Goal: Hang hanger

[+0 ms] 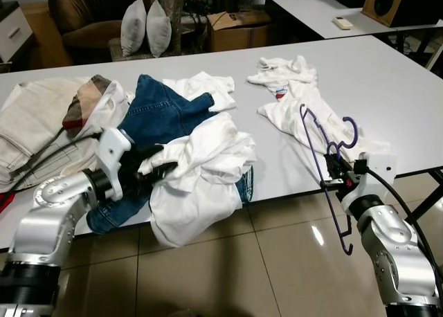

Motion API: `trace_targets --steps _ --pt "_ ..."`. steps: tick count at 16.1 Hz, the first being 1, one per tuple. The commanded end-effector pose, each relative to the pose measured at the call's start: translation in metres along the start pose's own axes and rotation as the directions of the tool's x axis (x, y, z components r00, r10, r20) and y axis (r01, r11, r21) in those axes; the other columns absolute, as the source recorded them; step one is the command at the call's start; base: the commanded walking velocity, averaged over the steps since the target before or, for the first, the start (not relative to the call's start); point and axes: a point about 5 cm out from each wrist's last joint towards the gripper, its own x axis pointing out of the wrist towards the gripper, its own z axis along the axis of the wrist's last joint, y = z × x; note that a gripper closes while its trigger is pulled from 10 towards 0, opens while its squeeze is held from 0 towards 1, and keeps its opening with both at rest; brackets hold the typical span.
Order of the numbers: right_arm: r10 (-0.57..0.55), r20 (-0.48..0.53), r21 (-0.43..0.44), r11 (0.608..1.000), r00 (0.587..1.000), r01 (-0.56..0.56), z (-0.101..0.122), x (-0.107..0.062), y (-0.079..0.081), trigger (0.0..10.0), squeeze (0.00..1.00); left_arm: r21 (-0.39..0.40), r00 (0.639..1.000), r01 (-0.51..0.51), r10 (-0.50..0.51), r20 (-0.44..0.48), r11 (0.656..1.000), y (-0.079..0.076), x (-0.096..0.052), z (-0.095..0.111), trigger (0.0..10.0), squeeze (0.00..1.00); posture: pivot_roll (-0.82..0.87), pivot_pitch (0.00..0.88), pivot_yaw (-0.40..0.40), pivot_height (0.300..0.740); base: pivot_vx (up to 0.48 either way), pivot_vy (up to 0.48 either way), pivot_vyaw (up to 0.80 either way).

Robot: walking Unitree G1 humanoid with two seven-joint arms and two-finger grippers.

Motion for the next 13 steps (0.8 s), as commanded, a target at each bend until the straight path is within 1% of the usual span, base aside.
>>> trace_targets --steps 1,2,3,4,5,6,7,8,9,10,11,12,13 --pt "0.016 0.001 0.002 1.0 1.0 -0.016 0.003 0.004 0.003 10.0 0.0 -0.026 0.999 -0.007 0.008 0.036 1.0 -0.002 -0.002 0.004 10.0 0.0 0.01 0.0 0.06 0.74 0.0 0.0 0.0" --pt "0.023 0.0 0.0 1.0 1.0 -0.023 0.003 0.005 0.005 10.0 0.0 -0.027 0.998 -0.01 0.011 0.058 1.0 -0.004 -0.002 0.004 10.0 0.0 0.01 0.0 0.059 0.74 0.0 0.0 0.0" --pt "0.025 0.0 -0.001 1.0 1.0 -0.025 0.003 0.005 0.005 10.0 0.0 -0.023 0.998 -0.011 0.012 0.062 1.0 -0.005 -0.003 0.004 10.0 0.0 0.01 0.0 0.059 0.74 0.0 0.0 0.0" --pt "0.03 0.0 -0.004 1.0 1.0 -0.03 0.003 0.005 0.006 10.0 0.0 -0.005 0.998 0.009 -0.009 0.057 1.0 -0.009 -0.003 0.003 10.0 0.0 0.01 0.0 0.057 0.74 0.0 0.0 0.0" --pt "0.036 0.001 -0.006 0.999 0.999 -0.036 0.004 0.006 0.006 10.0 0.0 0.042 0.999 0.043 -0.044 0.011 0.998 -0.015 -0.003 -0.002 10.0 0.0 0.01 0.0 0.054 0.74 0.0 0.0 0.0" --pt "0.038 0.002 -0.008 0.999 0.999 -0.038 0.004 0.006 0.006 10.0 0.0 0.067 0.998 0.049 -0.047 -0.031 0.997 -0.016 -0.002 -0.008 10.0 0.0 0.01 0.0 0.054 0.74 0.0 0.0 0.0" --pt "0.041 0.003 -0.01 0.999 0.999 -0.041 0.004 0.008 0.007 10.0 0.0 0.091 0.996 0.032 -0.024 -0.09 0.995 -0.014 -0.003 -0.016 10.0 0.0 0.0 0.0 0.055 0.74 0.0 0.0 0.0" --pt "0.044 0.004 -0.011 0.999 0.999 -0.044 0.005 0.008 0.008 10.0 0.0 0.082 0.995 0.009 0.0 -0.102 0.997 -0.013 -0.003 -0.02 10.0 0.0 0.0 0.0 0.057 0.74 0.0 0.0 0.0" --pt "0.048 0.006 -0.013 0.999 0.999 -0.048 0.006 0.008 0.009 10.0 0.0 0.039 0.996 0.04 -0.036 -0.078 0.998 -0.018 -0.003 -0.018 10.0 0.0 0.0 0.0 0.058 0.74 0.0 0.0 0.0" --pt "0.049 0.006 -0.014 0.999 0.999 -0.049 0.006 0.008 0.009 10.0 0.0 0.033 0.996 0.043 -0.04 -0.082 0.999 -0.019 -0.003 -0.018 10.0 0.0 0.0 0.0 0.058 0.74 0.0 0.0 0.0" --pt "0.051 0.006 -0.016 0.999 0.999 -0.051 0.005 0.008 0.009 10.0 0.0 0.055 0.993 0.048 -0.042 -0.111 0.997 -0.019 -0.002 -0.022 10.0 0.0 -0.01 0.0 0.058 0.74 0.0 0.0 0.0" --pt "0.053 0.005 -0.018 0.998 0.999 -0.052 0.005 0.009 0.009 10.0 0.0 0.07 0.992 0.039 -0.03 -0.119 0.997 -0.018 -0.001 -0.024 10.0 0.0 -0.01 0.0 0.059 0.74 0.0 0.0 0.0" --pt "0.056 0.006 -0.022 0.998 0.998 -0.056 0.006 0.009 0.01 10.0 0.0 0.08 0.993 0.018 -0.009 -0.119 0.997 -0.016 0.002 -0.026 7.3 0.0 -0.01 0.0 0.062 0.74 0.0 0.0 0.0"
